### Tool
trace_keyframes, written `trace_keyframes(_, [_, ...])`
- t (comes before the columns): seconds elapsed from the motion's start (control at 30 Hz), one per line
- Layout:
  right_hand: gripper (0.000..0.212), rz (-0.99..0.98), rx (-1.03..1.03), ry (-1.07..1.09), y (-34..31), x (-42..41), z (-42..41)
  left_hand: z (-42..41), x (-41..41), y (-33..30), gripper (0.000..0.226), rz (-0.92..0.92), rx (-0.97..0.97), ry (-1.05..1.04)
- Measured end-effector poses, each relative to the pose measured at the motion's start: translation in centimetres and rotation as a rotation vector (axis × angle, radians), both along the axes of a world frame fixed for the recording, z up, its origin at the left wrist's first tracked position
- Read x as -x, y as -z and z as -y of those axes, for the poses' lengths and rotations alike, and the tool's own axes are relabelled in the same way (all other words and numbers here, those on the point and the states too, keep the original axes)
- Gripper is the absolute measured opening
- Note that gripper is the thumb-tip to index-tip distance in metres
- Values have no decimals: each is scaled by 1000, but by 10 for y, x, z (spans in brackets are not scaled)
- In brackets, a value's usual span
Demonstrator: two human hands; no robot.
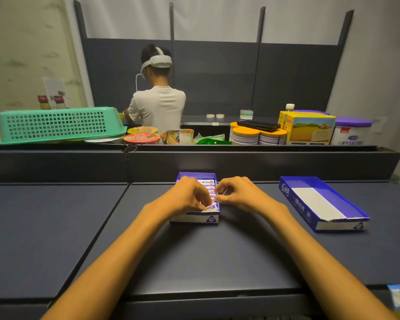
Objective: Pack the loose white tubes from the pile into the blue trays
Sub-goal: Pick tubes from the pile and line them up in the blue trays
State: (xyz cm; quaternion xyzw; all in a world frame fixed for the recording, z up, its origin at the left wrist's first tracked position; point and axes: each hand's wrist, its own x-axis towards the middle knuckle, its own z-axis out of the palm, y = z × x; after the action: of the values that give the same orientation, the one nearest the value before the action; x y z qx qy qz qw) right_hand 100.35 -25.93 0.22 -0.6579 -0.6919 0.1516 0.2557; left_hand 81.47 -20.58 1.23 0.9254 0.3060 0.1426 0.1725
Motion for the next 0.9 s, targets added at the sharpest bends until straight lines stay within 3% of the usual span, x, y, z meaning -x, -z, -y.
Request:
trace_keyframes(0.27, [29, -1, 1, 6, -1, 0, -1, -4, -8, 0, 13, -76, -25, -6])
trace_keyframes(0.6, [31, 2, 19, 8, -1, 0, -1, -4, 1, -6, 24, -118, 15, 55])
trace_keyframes(0.9, [28, 18, 11, 18, -2, 1, -1, -1, -14, -9, 16, -212, -104, 33])
